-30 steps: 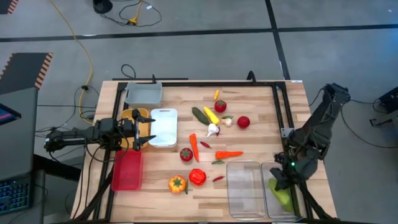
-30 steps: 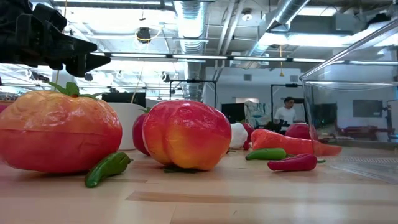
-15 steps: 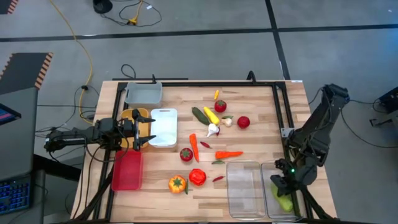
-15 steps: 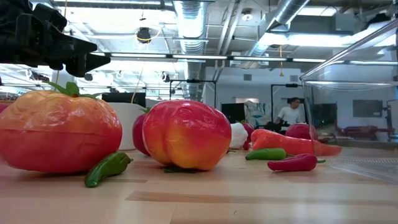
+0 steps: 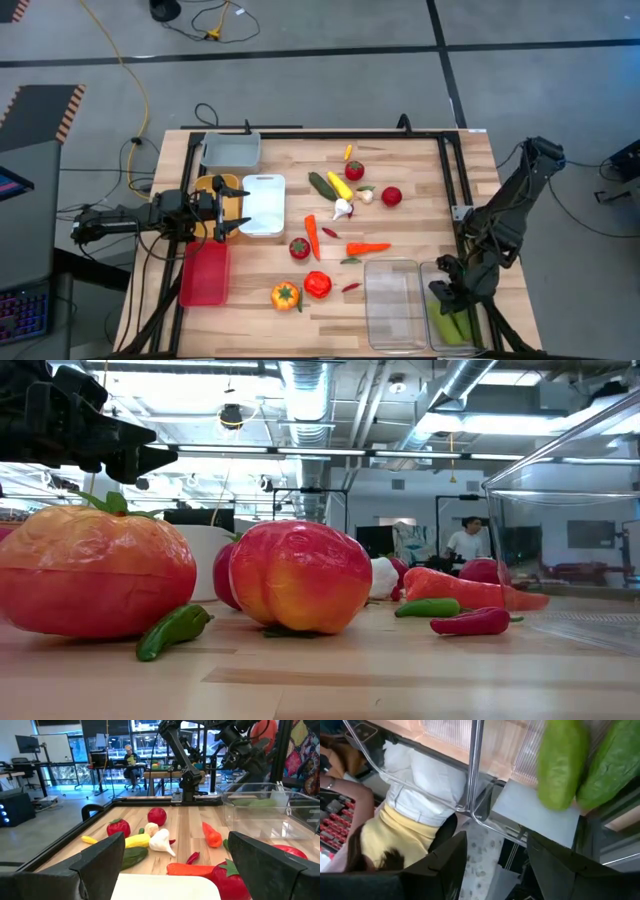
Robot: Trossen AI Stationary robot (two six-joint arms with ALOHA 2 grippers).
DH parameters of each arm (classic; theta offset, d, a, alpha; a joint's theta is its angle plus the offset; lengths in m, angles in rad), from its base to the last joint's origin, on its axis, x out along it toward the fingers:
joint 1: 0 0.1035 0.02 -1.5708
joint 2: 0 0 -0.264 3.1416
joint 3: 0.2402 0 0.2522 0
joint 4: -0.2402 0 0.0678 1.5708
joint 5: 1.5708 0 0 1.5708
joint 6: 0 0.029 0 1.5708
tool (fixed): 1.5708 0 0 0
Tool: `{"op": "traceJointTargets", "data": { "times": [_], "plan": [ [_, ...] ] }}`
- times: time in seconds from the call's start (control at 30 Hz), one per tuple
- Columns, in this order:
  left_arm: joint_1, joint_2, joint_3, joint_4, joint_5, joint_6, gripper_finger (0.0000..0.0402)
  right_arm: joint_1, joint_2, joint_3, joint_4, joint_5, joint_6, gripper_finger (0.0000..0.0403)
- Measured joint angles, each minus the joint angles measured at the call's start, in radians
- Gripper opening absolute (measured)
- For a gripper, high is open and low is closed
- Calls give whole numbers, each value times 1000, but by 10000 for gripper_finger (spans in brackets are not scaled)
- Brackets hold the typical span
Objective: Sort produce into baskets
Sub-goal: Put the bottom red tomato into the red bin
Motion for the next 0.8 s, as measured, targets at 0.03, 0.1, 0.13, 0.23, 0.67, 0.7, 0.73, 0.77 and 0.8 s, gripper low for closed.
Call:
{"op": "traceJointTargets", "data": {
  "times": [0.03, 0.1, 0.13, 0.23, 0.67, 0.7, 0.73, 0.77, 0.8],
  "plan": [
    [0, 0, 0, 0, 0, 0, 341, 0, 0, 0, 4, 0, -2, 232],
    [0, 0, 0, 0, 0, 0, 341, -2, 0, 0, 4, 0, -38, 229],
    [0, 0, 0, 0, 0, 0, 341, -2, 0, 0, 7, 0, -65, 228],
    [0, 0, 0, 0, 0, 0, 341, -3, 0, 0, 26, 35, -134, 226],
    [0, 0, 0, 25, -24, 0, 341, -153, -1, 0, 147, 215, -535, 225],
    [0, 0, 0, 38, -35, 0, 341, -168, -1, 0, 154, 215, -569, 225],
    [0, 0, 0, 52, -40, 0, 341, -181, -1, 0, 162, 215, -597, 225],
    [0, 0, 0, 64, -45, 0, 341, -194, -1, 0, 168, 215, -621, 225],
    [0, 0, 1, 72, -45, 0, 341, -206, -5, 0, 172, 214, -641, 225]
  ]
}}
